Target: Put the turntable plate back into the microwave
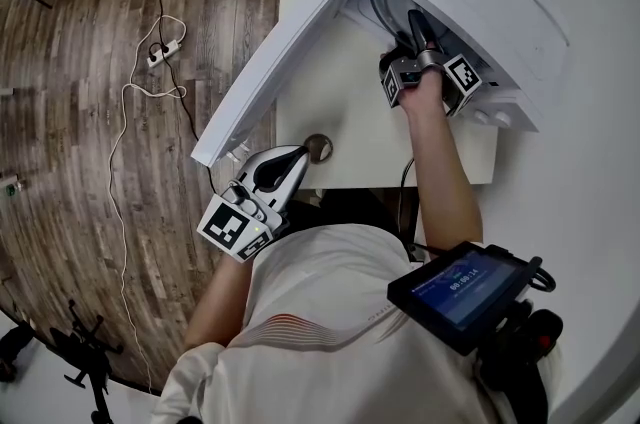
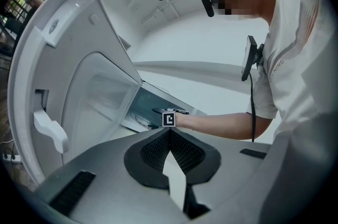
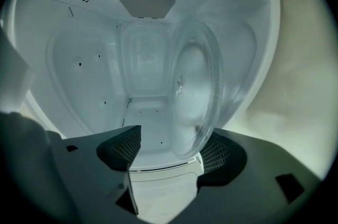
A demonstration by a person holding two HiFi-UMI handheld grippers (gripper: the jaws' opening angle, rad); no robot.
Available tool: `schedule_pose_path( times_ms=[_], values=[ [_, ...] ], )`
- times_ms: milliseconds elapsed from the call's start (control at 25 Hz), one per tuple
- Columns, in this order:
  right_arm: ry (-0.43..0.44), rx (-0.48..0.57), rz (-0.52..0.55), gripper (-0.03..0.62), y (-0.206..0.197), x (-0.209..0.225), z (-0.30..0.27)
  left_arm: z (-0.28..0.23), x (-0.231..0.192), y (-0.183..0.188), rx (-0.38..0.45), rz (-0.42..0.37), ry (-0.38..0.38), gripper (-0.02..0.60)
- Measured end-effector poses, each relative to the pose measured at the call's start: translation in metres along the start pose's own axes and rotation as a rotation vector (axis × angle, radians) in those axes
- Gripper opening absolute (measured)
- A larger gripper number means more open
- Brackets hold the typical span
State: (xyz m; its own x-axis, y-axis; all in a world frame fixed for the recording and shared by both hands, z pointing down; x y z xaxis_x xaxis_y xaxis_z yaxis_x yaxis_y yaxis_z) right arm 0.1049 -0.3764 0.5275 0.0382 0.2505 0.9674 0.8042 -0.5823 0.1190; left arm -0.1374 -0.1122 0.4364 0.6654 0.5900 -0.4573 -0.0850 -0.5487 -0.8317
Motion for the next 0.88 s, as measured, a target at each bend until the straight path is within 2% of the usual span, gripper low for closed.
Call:
schedule_pose_path(
  times_ms=[280, 640, 880],
  values=[
    [-0.049, -0.065, 0.017, 0.348, -0.006, -0.003, -0.005, -0.002, 0.002, -0.001, -0.002, -0.004, -0.018, 0.011],
    [-0.126, -0.125, 0.004, 0.348, -0.007, 0.008, -0.003, 0.000, 0.001, -0.003, 0.001, 0.007, -0.027, 0.011],
    [-0.142, -0.142, -0.001, 0.348, -0.008, 0.019, -0.002, 0.000, 0.001, -0.001, 0.003, 0.002, -0.035, 0.011]
  ],
)
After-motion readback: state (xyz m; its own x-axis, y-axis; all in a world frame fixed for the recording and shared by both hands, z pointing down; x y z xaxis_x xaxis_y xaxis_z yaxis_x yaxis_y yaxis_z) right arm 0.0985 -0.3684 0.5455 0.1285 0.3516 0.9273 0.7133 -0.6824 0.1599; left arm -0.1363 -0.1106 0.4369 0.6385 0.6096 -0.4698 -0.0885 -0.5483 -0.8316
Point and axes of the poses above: the fingertips, and each gripper's own axes: z backward along the fingers, x to its right, y out of its top, the point moved 6 cm from there along z, backward along the fingers, and after that the axes turned 14 degrees about -x, right-handed, at the moved point
